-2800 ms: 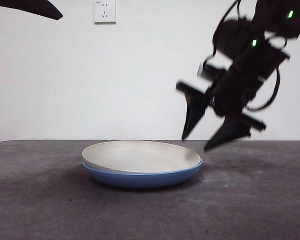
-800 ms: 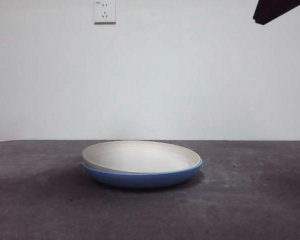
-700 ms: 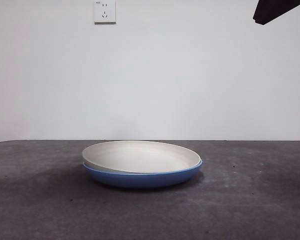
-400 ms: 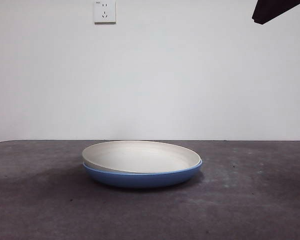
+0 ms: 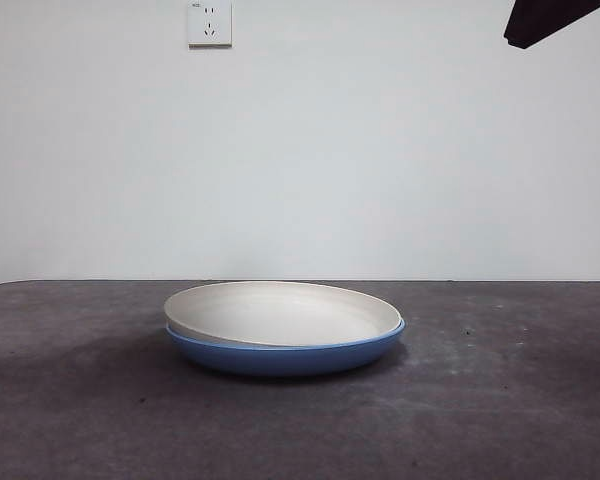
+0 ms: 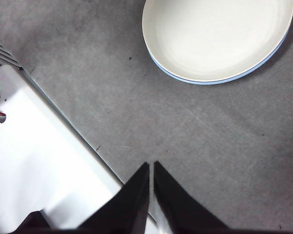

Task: Pick up the white plate, put it on the blue plate, put it on desk

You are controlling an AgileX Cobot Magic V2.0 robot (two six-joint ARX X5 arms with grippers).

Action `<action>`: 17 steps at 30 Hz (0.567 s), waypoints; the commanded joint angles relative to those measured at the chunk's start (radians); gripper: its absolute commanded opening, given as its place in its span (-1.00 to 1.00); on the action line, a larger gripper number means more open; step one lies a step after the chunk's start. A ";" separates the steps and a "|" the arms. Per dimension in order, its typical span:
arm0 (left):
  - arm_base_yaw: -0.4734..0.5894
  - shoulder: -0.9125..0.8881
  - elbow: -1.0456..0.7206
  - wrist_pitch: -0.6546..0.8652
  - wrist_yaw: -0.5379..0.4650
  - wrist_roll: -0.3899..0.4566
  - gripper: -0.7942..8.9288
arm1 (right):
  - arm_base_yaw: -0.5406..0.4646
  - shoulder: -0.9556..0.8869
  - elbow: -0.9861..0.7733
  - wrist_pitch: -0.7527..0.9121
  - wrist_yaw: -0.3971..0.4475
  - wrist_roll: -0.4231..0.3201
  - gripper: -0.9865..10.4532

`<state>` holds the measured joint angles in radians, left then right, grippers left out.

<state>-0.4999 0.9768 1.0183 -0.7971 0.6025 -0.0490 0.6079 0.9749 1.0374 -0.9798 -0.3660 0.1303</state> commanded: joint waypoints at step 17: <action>0.344 -0.355 -0.057 0.508 -0.303 0.164 -0.82 | 0.007 0.006 0.018 0.009 0.000 -0.012 -0.81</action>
<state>-0.1623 0.6250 0.9676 -0.3042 0.3260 0.0933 0.6075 0.9749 1.0374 -0.9798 -0.3660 0.1299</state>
